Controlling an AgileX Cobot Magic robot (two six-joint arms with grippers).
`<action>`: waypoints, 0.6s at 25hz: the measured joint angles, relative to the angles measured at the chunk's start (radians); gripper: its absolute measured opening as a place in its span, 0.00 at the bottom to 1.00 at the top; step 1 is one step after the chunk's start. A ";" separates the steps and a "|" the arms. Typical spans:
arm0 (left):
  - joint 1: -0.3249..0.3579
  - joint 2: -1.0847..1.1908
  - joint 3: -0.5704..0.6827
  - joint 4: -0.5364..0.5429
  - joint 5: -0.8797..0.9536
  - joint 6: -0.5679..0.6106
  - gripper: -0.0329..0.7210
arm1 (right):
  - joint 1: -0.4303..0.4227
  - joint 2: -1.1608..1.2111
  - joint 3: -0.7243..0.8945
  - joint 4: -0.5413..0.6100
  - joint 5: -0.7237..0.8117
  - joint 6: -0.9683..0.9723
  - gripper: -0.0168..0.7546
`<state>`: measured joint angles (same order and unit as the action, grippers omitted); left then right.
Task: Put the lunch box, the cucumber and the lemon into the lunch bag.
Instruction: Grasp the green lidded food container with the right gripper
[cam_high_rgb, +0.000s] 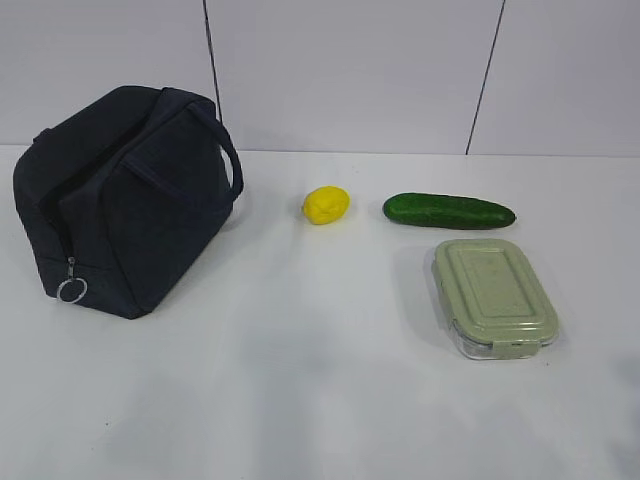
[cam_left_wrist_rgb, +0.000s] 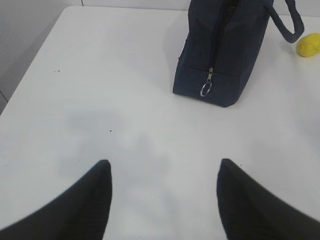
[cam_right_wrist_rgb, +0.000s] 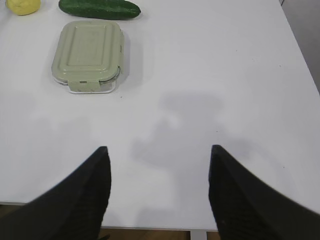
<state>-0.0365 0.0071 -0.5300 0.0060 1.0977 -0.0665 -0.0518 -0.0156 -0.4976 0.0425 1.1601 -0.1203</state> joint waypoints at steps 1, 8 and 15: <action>0.000 0.000 0.000 0.000 0.000 0.000 0.66 | 0.000 0.000 0.000 0.000 0.000 0.000 0.66; 0.000 0.000 0.000 0.000 0.000 0.000 0.66 | 0.000 0.000 0.000 0.000 0.000 0.000 0.66; 0.000 0.000 0.000 0.000 0.000 0.000 0.66 | 0.000 0.000 0.000 0.000 0.000 0.000 0.66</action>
<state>-0.0365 0.0071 -0.5300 0.0060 1.0977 -0.0665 -0.0518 -0.0156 -0.4976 0.0425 1.1601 -0.1203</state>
